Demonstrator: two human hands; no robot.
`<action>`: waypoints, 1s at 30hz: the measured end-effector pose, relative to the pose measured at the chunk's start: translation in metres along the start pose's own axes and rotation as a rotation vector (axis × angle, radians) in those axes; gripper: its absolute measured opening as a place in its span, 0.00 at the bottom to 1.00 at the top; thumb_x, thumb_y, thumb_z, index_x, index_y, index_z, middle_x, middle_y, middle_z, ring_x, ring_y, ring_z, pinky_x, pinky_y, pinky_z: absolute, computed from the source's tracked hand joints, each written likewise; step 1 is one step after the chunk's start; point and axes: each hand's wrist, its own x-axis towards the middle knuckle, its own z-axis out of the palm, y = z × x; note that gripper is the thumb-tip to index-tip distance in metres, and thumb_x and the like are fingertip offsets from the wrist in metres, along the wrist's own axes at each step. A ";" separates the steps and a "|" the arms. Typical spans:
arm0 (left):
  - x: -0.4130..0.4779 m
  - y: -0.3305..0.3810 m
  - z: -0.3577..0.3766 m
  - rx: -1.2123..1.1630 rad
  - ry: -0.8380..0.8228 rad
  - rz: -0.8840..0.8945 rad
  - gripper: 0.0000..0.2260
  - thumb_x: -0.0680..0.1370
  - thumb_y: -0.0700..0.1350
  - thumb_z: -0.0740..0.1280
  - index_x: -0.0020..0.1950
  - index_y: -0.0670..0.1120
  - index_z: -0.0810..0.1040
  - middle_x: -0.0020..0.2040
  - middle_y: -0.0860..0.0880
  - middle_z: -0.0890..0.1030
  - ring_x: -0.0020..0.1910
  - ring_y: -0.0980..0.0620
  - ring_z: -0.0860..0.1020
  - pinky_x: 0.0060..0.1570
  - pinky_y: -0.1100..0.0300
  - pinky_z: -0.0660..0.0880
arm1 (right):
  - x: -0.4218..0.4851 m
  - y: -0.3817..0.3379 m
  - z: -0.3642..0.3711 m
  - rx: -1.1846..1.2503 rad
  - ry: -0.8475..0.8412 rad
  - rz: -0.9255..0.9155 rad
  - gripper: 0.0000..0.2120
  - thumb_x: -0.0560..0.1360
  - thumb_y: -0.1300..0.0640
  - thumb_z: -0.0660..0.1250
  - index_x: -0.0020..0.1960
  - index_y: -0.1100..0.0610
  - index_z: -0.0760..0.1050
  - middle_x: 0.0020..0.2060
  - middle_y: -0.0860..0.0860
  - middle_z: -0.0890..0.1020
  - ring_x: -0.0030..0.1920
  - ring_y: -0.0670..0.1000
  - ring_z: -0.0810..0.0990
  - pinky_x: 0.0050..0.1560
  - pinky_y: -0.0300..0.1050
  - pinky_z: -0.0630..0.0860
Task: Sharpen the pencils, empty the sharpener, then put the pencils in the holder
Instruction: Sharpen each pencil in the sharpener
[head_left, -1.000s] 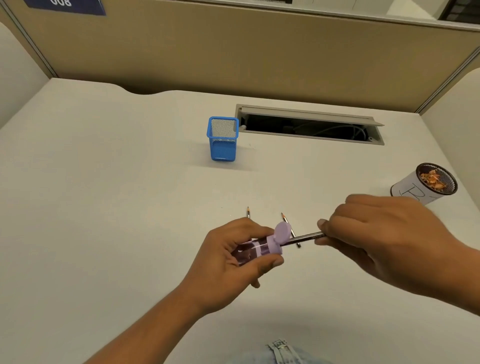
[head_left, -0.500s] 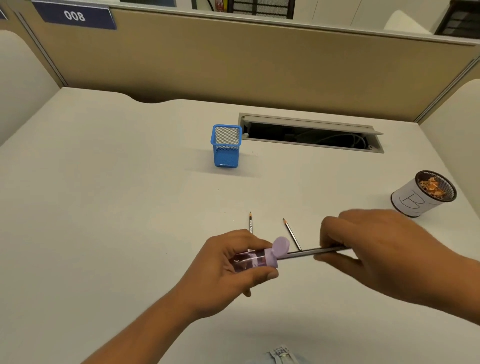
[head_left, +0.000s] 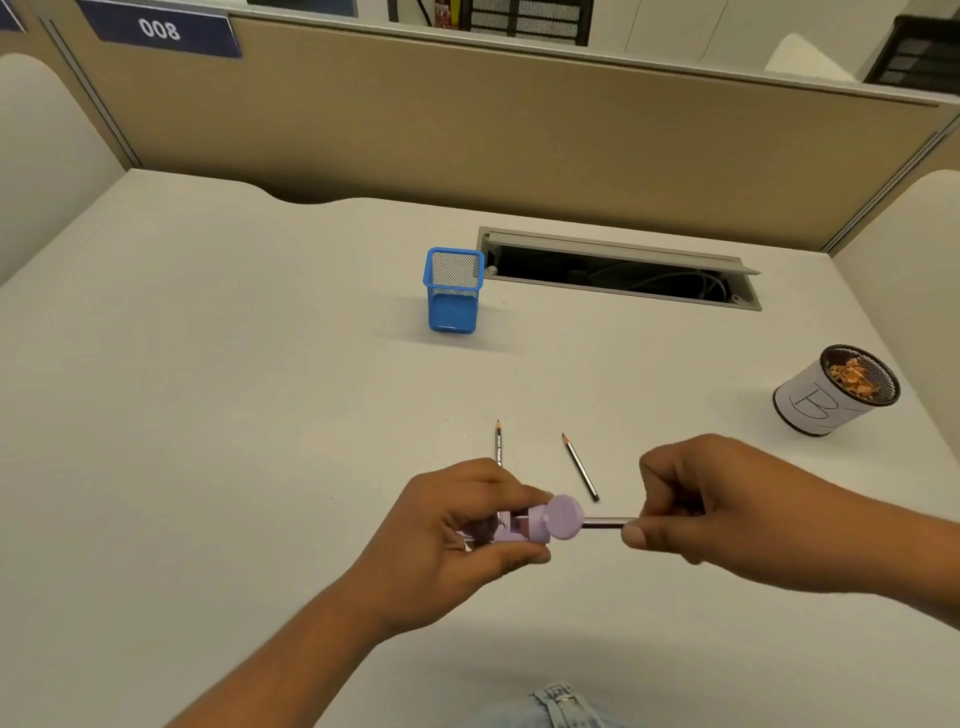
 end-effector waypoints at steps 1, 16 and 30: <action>0.000 0.000 0.000 -0.033 0.002 -0.041 0.11 0.71 0.44 0.76 0.52 0.51 0.85 0.41 0.56 0.79 0.35 0.57 0.76 0.33 0.67 0.72 | -0.002 0.001 0.001 -0.149 0.095 -0.087 0.14 0.71 0.42 0.72 0.36 0.49 0.72 0.30 0.46 0.80 0.28 0.46 0.74 0.29 0.39 0.72; 0.001 -0.007 -0.001 0.004 -0.044 -0.004 0.10 0.72 0.46 0.75 0.52 0.53 0.84 0.43 0.56 0.80 0.38 0.52 0.77 0.35 0.60 0.74 | 0.012 -0.001 0.005 0.215 -0.120 0.101 0.17 0.73 0.49 0.73 0.31 0.53 0.70 0.24 0.47 0.73 0.25 0.47 0.65 0.26 0.38 0.62; 0.006 -0.007 0.012 -0.256 0.072 -0.176 0.09 0.71 0.50 0.76 0.48 0.49 0.85 0.39 0.53 0.80 0.34 0.59 0.75 0.37 0.66 0.71 | 0.003 0.004 0.001 -0.841 0.367 -0.576 0.17 0.81 0.44 0.56 0.39 0.51 0.73 0.28 0.47 0.76 0.27 0.54 0.72 0.23 0.47 0.68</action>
